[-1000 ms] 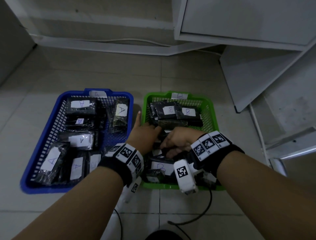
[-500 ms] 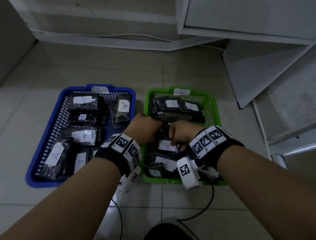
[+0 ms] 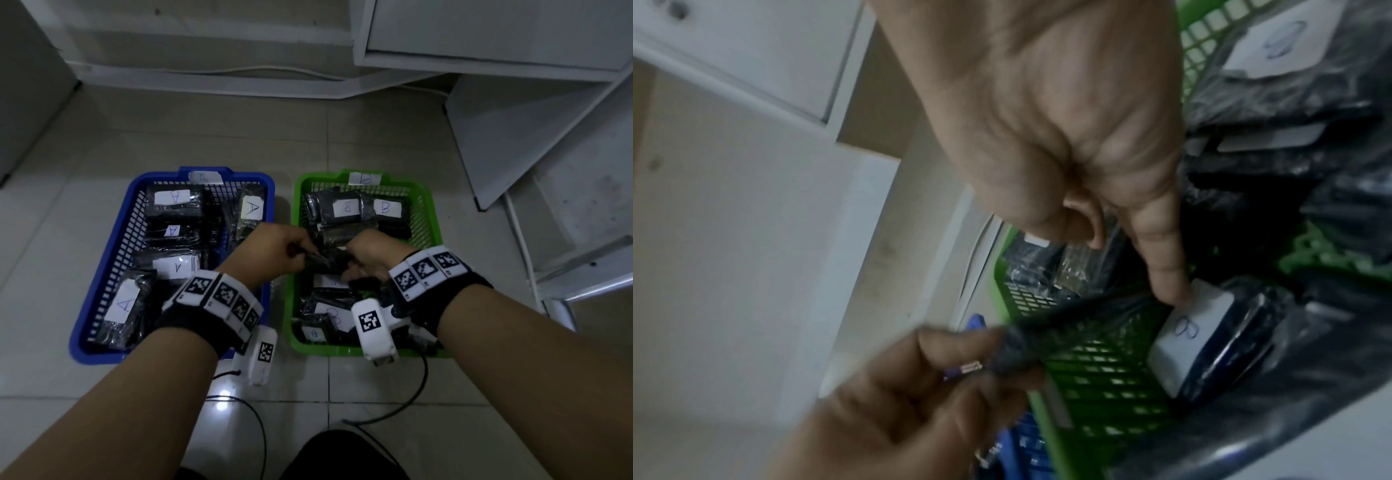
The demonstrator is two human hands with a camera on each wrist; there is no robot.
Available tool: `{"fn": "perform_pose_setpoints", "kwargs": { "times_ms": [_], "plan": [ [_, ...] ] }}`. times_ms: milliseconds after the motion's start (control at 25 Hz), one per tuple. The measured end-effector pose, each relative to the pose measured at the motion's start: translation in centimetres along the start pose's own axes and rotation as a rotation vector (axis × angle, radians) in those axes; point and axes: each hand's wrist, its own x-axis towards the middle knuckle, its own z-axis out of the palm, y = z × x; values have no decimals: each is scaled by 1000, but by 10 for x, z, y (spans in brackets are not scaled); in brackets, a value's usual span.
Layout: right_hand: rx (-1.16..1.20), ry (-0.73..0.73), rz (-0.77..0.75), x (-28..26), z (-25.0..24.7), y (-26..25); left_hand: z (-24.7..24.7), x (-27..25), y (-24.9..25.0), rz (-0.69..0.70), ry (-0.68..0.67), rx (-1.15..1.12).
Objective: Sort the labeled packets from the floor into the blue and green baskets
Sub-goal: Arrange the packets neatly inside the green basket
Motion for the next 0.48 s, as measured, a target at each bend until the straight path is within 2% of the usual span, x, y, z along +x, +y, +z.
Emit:
{"fn": "perform_pose_setpoints", "kwargs": {
  "times_ms": [80, 160, 280, 360, 480],
  "plan": [
    [98, -5, 76, -4, 0, -3, 3, -7, -9, 6, -2, -139],
    [87, -21, 139, -9, 1, -3, 5, -11, -13, 27, -46, -168],
    [-60, 25, 119, -13, -1, 0, 4, -5, -12, 112, -107, 0],
    [-71, 32, 136, -10, -3, 5, 4, 3, -8, 71, -130, 104],
    [-142, 66, 94, -12, 0, 4, 8, 14, -2, 83, -68, 357]
  ]
}}
